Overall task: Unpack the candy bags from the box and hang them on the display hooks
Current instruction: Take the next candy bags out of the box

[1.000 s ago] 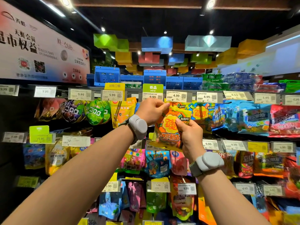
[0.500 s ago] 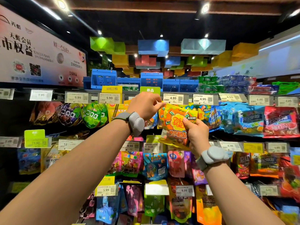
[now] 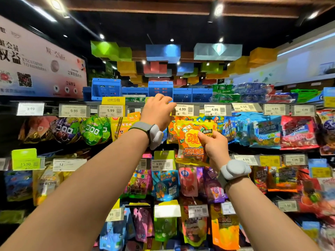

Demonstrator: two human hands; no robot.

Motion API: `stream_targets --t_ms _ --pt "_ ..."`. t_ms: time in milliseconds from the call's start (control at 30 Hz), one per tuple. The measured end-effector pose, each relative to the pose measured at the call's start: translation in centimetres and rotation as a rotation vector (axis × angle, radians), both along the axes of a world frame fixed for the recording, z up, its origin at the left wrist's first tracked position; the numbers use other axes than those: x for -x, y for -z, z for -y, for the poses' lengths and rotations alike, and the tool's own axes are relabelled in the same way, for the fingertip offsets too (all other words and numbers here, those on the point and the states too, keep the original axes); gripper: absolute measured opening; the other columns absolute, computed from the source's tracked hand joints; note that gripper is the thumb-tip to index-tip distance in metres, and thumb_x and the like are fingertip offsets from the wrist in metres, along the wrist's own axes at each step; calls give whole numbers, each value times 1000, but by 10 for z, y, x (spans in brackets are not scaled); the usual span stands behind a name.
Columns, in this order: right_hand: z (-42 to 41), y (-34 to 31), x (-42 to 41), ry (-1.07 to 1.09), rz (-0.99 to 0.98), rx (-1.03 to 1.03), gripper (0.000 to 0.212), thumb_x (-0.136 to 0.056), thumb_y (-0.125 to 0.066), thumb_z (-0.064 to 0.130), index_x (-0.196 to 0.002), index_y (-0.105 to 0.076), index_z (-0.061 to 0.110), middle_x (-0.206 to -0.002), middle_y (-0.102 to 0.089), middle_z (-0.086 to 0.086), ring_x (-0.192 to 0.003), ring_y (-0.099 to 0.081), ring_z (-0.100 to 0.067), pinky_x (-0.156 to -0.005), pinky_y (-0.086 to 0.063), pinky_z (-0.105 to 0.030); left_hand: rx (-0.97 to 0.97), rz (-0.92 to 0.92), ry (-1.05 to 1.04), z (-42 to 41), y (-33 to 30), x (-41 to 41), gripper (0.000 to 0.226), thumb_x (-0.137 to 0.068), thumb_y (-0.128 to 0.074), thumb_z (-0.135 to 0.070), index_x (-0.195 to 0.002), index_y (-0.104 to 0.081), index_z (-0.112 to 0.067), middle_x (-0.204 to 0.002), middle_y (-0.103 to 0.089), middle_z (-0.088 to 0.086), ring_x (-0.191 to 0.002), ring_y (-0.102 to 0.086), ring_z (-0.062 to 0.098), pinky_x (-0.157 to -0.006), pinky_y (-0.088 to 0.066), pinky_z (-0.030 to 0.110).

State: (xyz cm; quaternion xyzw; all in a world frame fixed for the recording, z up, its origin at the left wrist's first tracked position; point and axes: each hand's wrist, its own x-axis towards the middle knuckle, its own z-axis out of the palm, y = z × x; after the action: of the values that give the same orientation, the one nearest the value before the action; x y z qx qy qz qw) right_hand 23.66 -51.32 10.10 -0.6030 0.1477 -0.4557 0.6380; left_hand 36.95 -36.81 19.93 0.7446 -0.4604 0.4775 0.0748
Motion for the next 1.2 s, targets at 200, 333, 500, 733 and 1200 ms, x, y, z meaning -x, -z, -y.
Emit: stream_targets --t_ms 200,333,500,733,1200 --pt "8 3 1 -17 -20 -37 26 -90 -72 15 -104 -51 10 -109 -68 -25 -84 -74 -34 -66 -61 -53 10 9 4 13 5 2 36 -82 -69 -47 -110 -56 -28 -122 -58 -6 -118 -46 25 -93 -34 40" --pt "10 5 1 -11 -17 -7 10 -92 -69 12 -94 -62 4 -94 -74 -19 -83 -74 -35 -70 -60 -57 8 -1 -49 19 4 4 31 -83 -71 -36 -106 -54 -27 -110 -58 -2 -107 -49 27 -87 -38 41" --pt "12 3 -2 -19 -39 -25 25 -91 -71 14 -109 -61 1 -101 -73 -20 -85 -74 -33 -71 -61 -55 -22 51 -95 22 0 2 18 -87 -62 -16 -104 -58 -22 -103 -58 2 -99 -49 30 -84 -37 42" --pt "13 1 -4 -4 -11 -11 17 -91 -69 9 -103 -62 0 -95 -72 -18 -72 -72 -23 -66 -62 -44 -80 21 -74 17 -5 4 8 -92 -55 -16 -99 -58 -18 -103 -58 4 -93 -49 30 -74 -32 39" --pt "21 -15 -31 -10 -32 -2 47 -90 -73 17 -125 -52 -5 -113 -67 -21 -87 -70 -24 -57 -60 -35 -132 -99 71 11 -19 -2 18 -100 -45 -17 -81 -44 -20 -84 -53 4 -80 -49 30 -64 -35 37"
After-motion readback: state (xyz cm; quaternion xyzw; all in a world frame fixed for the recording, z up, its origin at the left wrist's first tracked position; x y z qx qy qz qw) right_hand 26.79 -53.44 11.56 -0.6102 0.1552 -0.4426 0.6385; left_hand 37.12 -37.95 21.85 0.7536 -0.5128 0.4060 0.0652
